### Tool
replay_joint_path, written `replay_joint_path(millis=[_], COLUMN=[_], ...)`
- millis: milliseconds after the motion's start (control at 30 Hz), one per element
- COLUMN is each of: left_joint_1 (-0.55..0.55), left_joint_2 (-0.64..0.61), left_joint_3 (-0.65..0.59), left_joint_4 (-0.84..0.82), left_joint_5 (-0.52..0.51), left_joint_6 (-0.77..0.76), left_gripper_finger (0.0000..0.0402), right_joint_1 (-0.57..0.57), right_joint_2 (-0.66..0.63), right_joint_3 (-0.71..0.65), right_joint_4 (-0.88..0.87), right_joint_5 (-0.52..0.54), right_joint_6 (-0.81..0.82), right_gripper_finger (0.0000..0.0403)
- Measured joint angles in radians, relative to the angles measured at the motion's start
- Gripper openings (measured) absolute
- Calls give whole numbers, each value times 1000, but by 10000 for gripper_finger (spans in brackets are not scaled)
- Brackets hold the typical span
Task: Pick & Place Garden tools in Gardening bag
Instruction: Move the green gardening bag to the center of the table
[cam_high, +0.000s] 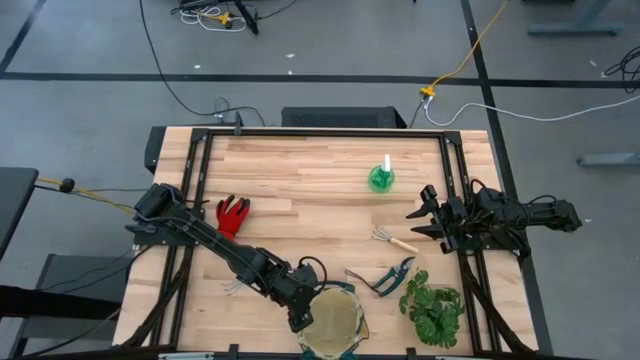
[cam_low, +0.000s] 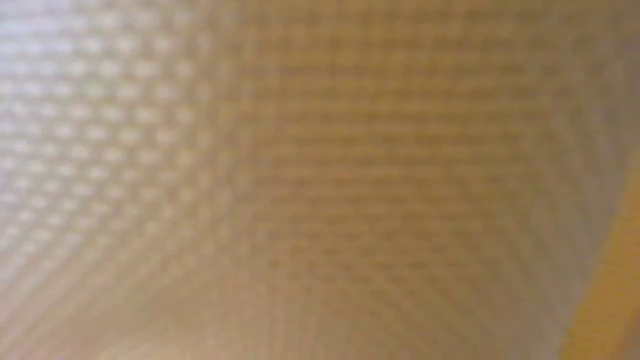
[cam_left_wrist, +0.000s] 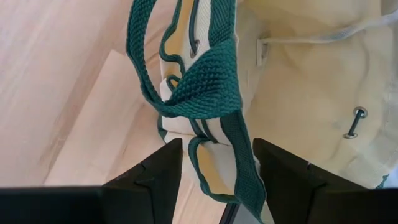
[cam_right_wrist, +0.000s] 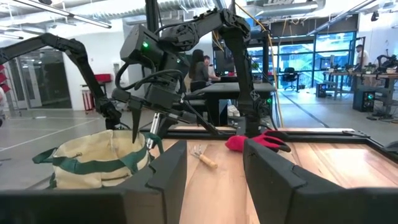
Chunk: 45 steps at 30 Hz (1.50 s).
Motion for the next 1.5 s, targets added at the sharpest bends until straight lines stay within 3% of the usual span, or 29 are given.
replay_joint_path(millis=[333,967,1500], left_joint_1=[0,0,20], left_joint_2=[0,0,0], left_joint_3=[0,0,1], left_joint_4=[0,0,-5], left_joint_5=[14,19,13], left_joint_6=[0,19,53], left_gripper_finger=[148,11,6], right_joint_1=[0,0,0], right_joint_2=[0,0,0], right_joint_3=[0,0,0], right_joint_4=[0,0,0], right_joint_5=[0,0,0], right_joint_6=[0,0,0], right_gripper_finger=[160,160,160])
